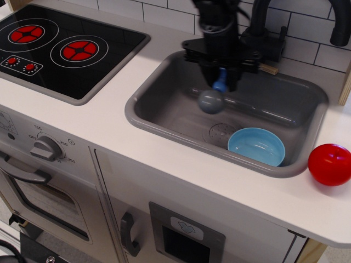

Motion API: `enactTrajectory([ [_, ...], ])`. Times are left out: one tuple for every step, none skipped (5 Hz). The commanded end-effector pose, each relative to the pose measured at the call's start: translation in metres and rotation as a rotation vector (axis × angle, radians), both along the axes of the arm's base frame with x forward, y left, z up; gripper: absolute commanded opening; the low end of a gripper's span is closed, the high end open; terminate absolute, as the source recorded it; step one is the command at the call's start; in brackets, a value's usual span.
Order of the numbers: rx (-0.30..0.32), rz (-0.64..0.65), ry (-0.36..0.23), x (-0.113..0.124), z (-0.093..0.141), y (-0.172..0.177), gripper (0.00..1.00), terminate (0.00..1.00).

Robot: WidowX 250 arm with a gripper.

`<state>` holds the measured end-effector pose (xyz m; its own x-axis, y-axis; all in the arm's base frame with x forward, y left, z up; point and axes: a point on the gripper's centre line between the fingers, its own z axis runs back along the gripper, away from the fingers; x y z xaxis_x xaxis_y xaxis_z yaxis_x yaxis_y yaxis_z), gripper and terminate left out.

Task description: Put spoon in bowl sink

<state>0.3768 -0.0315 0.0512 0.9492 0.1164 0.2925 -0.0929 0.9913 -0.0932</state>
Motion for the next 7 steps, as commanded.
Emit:
enactTrajectory([
  [-0.006, 0.054, -0.087, 0.008, 0.020, -0.052, 0.00, 0.00],
  [0.026, 0.037, -0.105, 0.000, 0.003, -0.065, 0.00, 0.00],
  [0.027, 0.027, -0.121, -0.007, -0.005, -0.072, 0.00, 0.00],
  [0.048, 0.023, -0.138, -0.005, -0.009, -0.073, 0.00, 0.00],
  [0.048, 0.034, -0.146, 0.001, -0.008, -0.070, 0.00, 0.00],
  [0.036, 0.038, -0.148, 0.003, -0.008, -0.061, 0.00, 0.00],
  [0.044, 0.028, -0.136, -0.003, -0.009, -0.060, 1.00, 0.00],
])
